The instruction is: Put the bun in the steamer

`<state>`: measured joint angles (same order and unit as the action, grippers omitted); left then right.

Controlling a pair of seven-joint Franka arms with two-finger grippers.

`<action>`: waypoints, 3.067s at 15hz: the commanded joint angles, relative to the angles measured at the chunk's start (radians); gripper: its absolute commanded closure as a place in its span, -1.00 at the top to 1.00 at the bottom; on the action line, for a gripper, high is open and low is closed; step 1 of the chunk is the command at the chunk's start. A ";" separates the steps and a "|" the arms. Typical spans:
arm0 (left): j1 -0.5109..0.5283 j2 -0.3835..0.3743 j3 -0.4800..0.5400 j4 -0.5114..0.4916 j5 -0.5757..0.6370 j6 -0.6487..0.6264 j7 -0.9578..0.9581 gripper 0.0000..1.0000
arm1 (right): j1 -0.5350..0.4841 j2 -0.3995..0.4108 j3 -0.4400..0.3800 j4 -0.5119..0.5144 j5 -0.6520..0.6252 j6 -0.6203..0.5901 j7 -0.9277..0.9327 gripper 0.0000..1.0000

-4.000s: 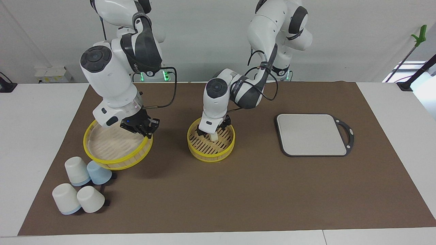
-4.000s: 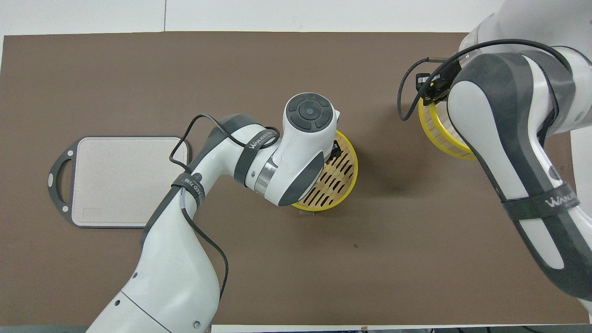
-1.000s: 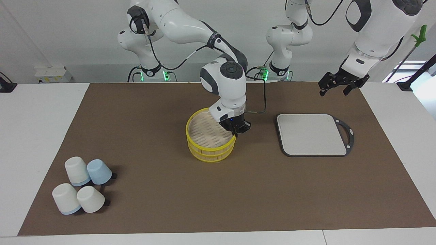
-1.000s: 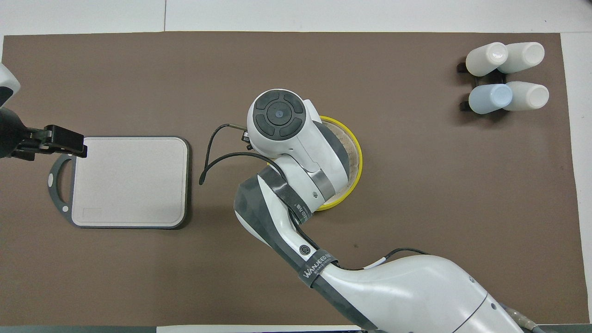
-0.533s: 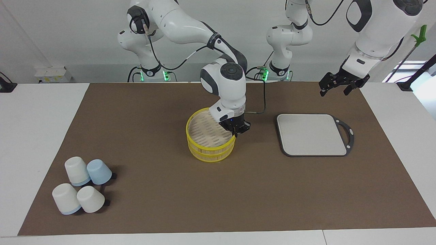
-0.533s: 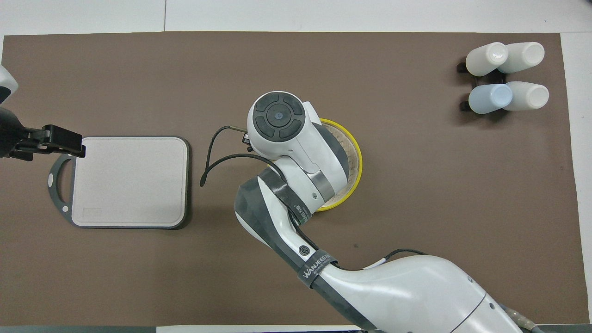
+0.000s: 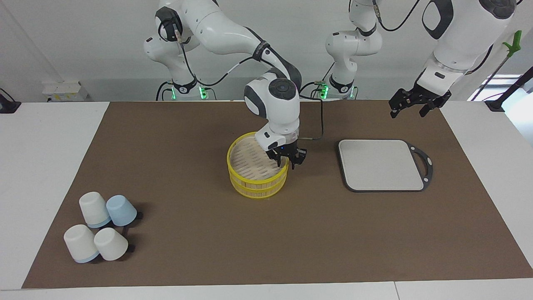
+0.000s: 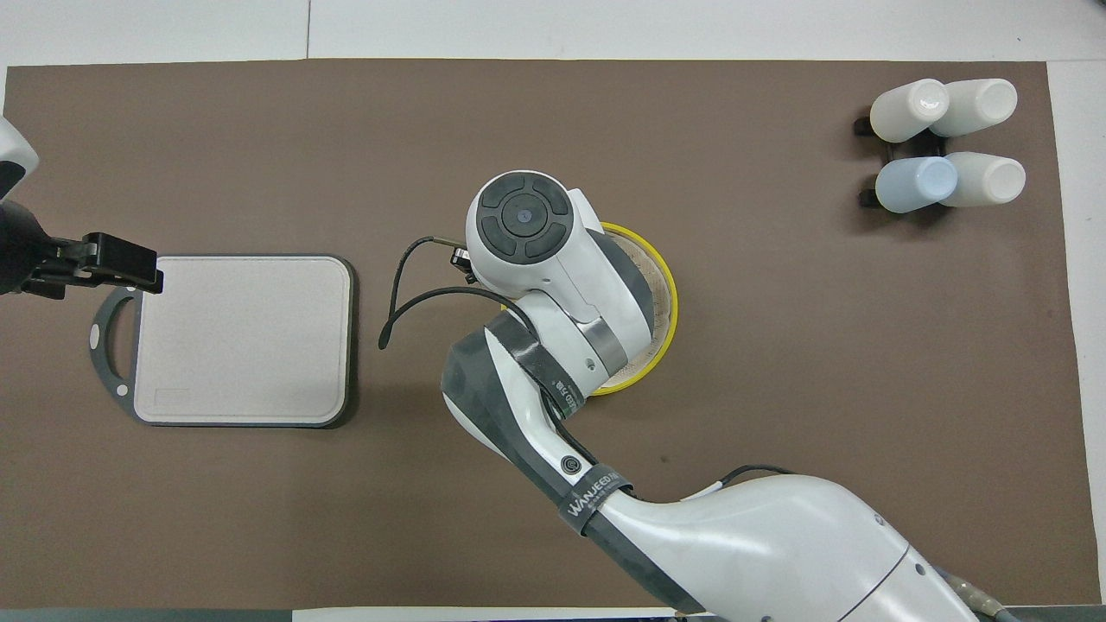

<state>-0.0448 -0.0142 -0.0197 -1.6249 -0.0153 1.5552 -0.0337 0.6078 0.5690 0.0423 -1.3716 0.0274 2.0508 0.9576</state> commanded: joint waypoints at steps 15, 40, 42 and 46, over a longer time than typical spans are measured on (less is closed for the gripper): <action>0.006 -0.004 0.003 -0.007 0.023 0.003 0.003 1.00 | -0.454 -0.290 0.002 -0.023 -0.034 -0.389 -0.945 1.00; 0.006 -0.004 0.003 -0.006 0.024 0.003 0.003 1.00 | -0.652 -0.620 0.001 -0.345 -0.038 -0.442 -0.967 1.00; 0.006 -0.006 0.003 -0.007 0.024 0.003 0.003 1.00 | -0.654 -0.620 0.001 -0.345 -0.061 -0.440 -0.970 1.00; 0.006 -0.004 0.003 -0.006 0.024 0.003 0.003 1.00 | -0.658 -0.612 0.001 -0.325 -0.060 -0.440 -0.967 1.00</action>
<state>-0.0425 -0.0142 -0.0136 -1.6251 -0.0148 1.5551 -0.0337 -0.0304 -0.0375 0.0294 -1.6985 -0.0251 1.6014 -0.0077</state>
